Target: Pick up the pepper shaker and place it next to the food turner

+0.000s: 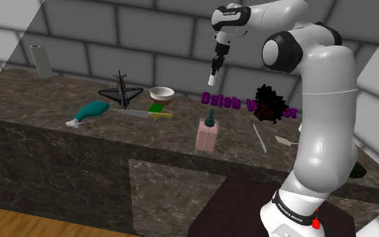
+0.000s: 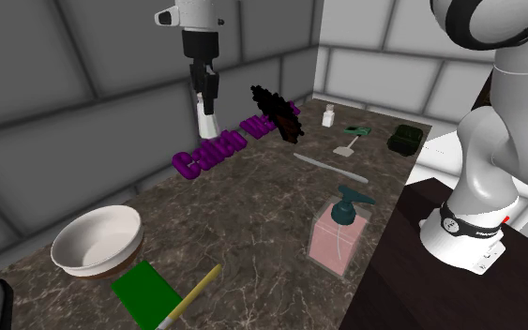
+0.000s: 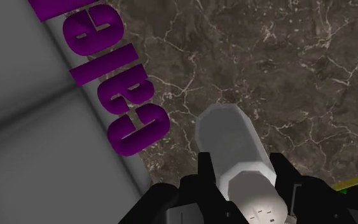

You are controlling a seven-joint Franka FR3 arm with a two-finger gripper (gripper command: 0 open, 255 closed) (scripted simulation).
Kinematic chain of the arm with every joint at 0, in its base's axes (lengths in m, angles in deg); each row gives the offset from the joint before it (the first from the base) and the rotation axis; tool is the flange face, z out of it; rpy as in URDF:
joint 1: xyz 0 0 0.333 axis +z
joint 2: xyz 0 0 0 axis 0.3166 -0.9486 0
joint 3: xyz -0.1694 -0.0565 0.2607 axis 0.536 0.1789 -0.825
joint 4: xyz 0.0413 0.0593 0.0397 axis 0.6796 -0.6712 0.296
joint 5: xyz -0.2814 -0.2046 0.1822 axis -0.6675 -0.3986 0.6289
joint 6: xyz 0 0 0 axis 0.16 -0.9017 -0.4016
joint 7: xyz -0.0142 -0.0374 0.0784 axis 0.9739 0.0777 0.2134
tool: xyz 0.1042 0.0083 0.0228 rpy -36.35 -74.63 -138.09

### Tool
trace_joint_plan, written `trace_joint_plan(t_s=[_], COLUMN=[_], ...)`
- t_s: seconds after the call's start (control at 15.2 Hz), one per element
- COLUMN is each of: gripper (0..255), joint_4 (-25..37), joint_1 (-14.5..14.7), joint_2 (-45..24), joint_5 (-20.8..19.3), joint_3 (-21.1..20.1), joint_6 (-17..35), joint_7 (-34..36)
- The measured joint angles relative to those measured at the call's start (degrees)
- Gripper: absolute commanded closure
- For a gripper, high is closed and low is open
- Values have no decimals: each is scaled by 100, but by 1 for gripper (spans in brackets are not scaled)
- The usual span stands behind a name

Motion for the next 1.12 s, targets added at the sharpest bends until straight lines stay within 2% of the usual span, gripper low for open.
trace_joint_plan(t_s=[0.33, 0.86, 1.12], gripper=[255, 255, 255], joint_4=[-1188, -2514, -2988], joint_1=[39, -167, -362], joint_2=[876, 1951, 2358], joint_5=[-298, -755, -960], joint_3=[202, 537, 742], joint_6=[323, 633, 723], joint_7=[-335, -942, -1324])
